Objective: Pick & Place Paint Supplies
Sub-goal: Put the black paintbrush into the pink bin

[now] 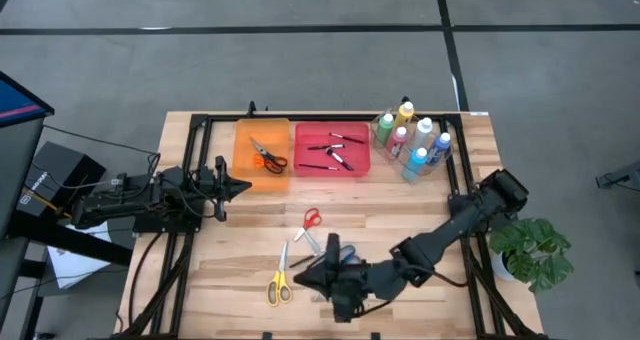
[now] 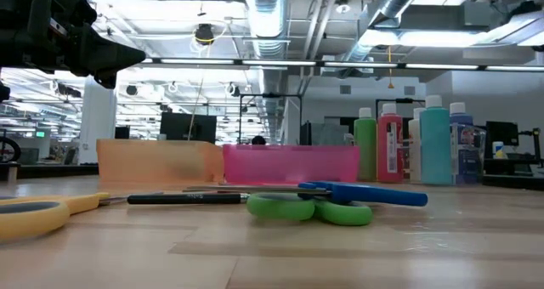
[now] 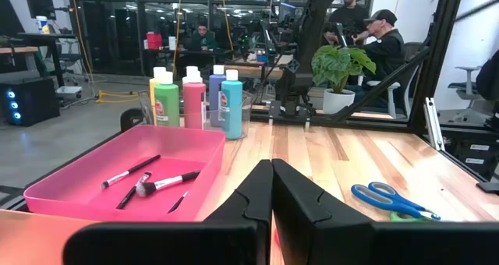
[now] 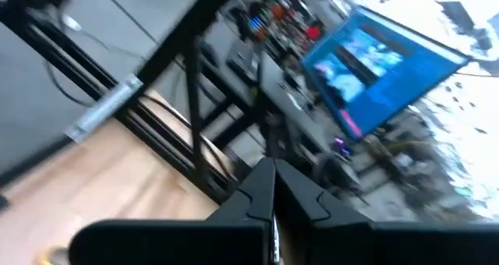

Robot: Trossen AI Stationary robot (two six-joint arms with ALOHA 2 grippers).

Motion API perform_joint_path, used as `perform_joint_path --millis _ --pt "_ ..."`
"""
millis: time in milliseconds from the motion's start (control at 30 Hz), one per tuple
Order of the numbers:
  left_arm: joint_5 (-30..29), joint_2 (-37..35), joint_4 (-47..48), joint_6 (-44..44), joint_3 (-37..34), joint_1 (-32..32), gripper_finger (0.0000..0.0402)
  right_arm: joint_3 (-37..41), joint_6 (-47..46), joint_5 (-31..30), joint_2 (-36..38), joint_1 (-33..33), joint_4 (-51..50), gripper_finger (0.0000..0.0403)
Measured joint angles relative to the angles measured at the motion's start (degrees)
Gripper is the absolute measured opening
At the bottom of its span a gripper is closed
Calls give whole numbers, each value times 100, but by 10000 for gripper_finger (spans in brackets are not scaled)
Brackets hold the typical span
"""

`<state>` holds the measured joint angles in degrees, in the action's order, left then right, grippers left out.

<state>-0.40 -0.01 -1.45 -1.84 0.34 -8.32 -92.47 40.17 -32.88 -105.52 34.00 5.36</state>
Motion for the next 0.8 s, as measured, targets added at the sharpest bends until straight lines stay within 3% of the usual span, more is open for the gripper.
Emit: perform_joint_path --millis 133,400,600,700,800 --pt "1 0 0 1 0 0 2 0 187 -600 62 40 -139 0" --pt "0 0 0 1 0 -2 2 2 -200 -534 105 -549 -1152 0" --pt "1 0 0 0 0 -1 2 318 -540 622 525 -1415 -1635 0" --pt "0 0 0 0 0 0 2 1040 -640 1094 927 -1880 -1001 0" --pt "0 0 0 0 0 -1 2 2137 -701 1489 1443 -2367 303 0"
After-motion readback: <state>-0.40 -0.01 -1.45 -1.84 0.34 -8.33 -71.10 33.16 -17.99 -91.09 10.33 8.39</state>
